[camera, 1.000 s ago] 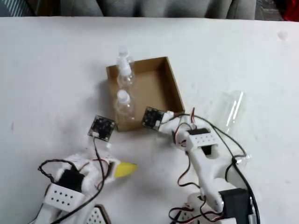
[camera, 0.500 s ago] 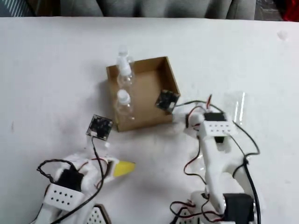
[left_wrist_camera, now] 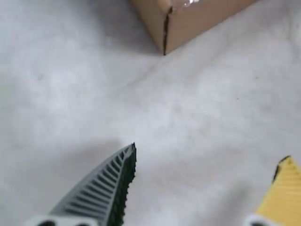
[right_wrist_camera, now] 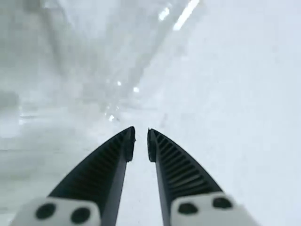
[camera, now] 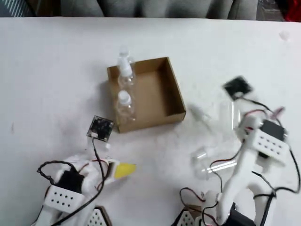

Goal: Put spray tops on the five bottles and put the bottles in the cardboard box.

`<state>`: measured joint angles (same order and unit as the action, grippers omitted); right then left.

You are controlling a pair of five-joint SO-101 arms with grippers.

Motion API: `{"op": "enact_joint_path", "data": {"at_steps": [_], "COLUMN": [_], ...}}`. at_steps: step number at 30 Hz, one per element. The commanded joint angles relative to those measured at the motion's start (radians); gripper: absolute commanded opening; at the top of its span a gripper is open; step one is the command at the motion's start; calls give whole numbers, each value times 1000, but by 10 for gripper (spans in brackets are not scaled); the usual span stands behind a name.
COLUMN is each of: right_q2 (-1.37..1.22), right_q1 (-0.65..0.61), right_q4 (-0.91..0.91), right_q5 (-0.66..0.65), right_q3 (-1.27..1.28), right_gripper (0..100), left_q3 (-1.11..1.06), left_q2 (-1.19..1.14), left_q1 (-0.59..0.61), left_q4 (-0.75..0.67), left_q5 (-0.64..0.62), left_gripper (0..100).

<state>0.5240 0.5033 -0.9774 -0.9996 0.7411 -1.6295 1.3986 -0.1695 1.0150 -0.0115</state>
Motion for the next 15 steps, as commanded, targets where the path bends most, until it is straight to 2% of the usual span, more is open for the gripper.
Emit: {"op": "enact_joint_path", "data": {"at_steps": [1,5,8,11,15], "right_q2": [27,24,24,24,24], "right_q1": [133,231,251,234,124], "right_q4": [-7,-16,-65,-96,-65], "right_q5": [20,25,29,130,313], "right_q3": [-51,-49,-51,-51,-52], "right_gripper": [16,18,27,118,228], "left_q3": [8,8,8,8,8], "left_q2": [19,19,19,19,19], "left_q1": [10,10,10,10,10], "left_q4": [-23,-23,-23,-23,-23], "left_q5": [12,11,9,8,8], "left_gripper": [407,407,407,407,407]}}
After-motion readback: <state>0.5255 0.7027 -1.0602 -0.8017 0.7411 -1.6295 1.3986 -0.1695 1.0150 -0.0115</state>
